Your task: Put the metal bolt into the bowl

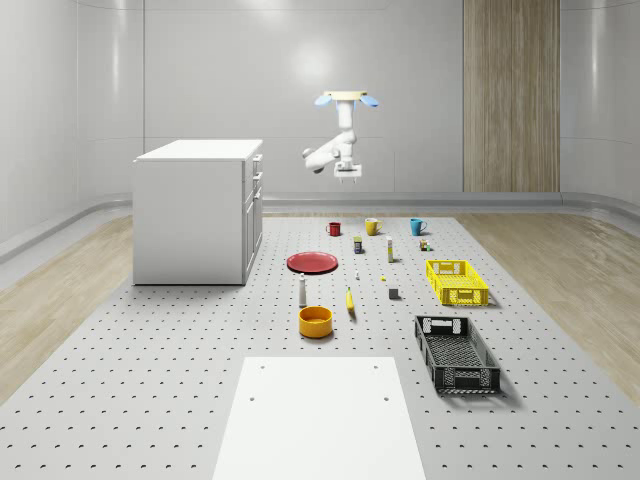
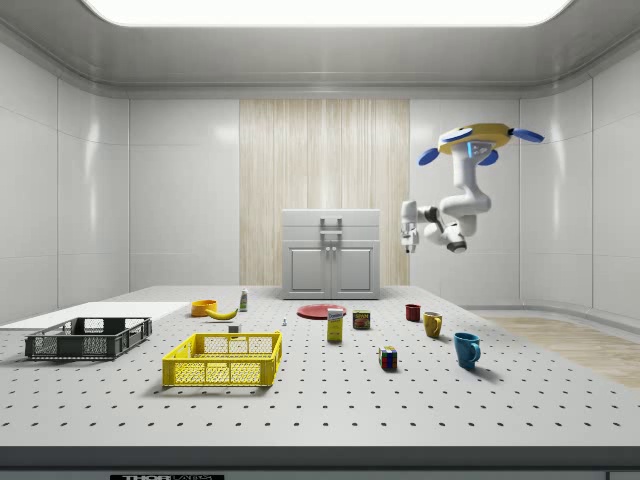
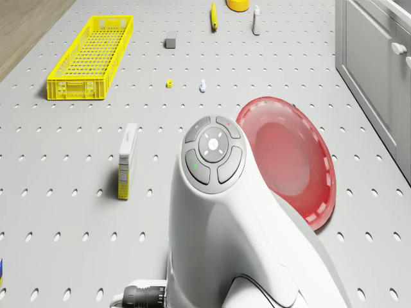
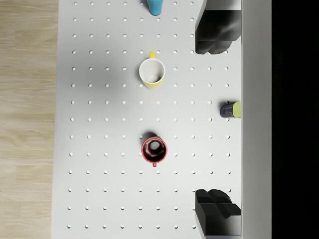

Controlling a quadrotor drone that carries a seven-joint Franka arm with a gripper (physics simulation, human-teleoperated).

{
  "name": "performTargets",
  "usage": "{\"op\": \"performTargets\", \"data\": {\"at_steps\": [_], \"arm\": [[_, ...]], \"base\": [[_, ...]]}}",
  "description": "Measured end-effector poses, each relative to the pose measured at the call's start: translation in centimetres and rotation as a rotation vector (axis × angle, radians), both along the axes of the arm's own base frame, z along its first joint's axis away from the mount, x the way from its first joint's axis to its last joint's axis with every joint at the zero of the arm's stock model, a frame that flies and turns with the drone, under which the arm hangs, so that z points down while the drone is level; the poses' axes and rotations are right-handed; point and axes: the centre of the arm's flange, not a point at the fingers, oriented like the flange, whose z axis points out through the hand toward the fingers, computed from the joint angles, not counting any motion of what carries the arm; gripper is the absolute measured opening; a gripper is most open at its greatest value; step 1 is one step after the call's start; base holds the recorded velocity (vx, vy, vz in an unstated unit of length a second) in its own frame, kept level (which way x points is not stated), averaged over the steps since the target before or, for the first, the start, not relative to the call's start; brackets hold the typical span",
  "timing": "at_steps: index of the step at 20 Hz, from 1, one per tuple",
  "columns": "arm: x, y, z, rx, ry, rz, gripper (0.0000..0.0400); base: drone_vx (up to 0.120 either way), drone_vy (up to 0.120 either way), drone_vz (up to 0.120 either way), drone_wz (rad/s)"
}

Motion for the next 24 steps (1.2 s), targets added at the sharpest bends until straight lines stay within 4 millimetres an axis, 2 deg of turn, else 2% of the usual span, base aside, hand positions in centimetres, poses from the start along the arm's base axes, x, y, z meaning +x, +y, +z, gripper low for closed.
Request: {"op": "performTargets", "data": {"at_steps": [7,12,18,24], "arm": [[0.0,-0.19,-0.01,-0.019,0.001,0.0,0.04],[0.0,-0.23,-0.01,-0.024,0.001,0.0,0.04],[0.0,-0.25,-0.02,-0.026,0.001,0.0,0.04],[0.0,-0.25,-0.02,-0.026,0.001,0.0,0.04]], "base": [[0.12,0.0,-0.12,0.0],[0.12,0.048,-0.008,0.0],[0.12,0.0,-0.1,0.0],[0.12,0.0,0.0,0.0]]}}
